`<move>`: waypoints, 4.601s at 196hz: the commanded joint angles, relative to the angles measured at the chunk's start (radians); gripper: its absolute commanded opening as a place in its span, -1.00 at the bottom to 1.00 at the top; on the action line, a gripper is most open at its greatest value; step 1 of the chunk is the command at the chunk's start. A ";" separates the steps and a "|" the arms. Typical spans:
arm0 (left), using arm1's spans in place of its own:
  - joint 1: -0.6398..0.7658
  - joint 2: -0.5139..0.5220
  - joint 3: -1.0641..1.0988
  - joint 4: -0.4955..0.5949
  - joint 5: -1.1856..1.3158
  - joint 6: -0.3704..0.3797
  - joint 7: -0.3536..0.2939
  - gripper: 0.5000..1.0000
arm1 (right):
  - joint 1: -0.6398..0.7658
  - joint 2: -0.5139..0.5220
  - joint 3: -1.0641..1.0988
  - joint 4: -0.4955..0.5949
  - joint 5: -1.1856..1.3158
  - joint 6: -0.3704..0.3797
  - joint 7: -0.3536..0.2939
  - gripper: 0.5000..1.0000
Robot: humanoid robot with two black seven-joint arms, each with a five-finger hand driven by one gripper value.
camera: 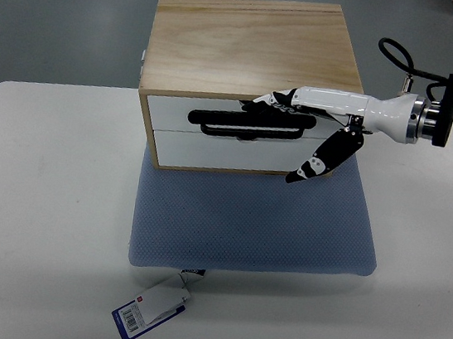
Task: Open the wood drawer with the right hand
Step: 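Hook the right hand fingers around the black bar handle, then pull the upper drawer outward toward the robot with the right hand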
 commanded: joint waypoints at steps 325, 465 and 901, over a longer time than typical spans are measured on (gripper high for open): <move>0.000 0.000 0.000 0.000 -0.001 0.000 0.000 1.00 | 0.040 0.111 -0.082 -0.071 -0.005 -0.082 -0.261 0.68; 0.000 0.000 0.000 0.000 0.001 0.000 0.000 1.00 | 0.077 0.146 -0.131 -0.096 -0.012 -0.085 -0.324 0.68; 0.000 0.000 0.000 0.000 0.001 0.000 0.000 1.00 | 0.037 0.024 -0.124 0.061 0.163 0.000 -0.312 0.68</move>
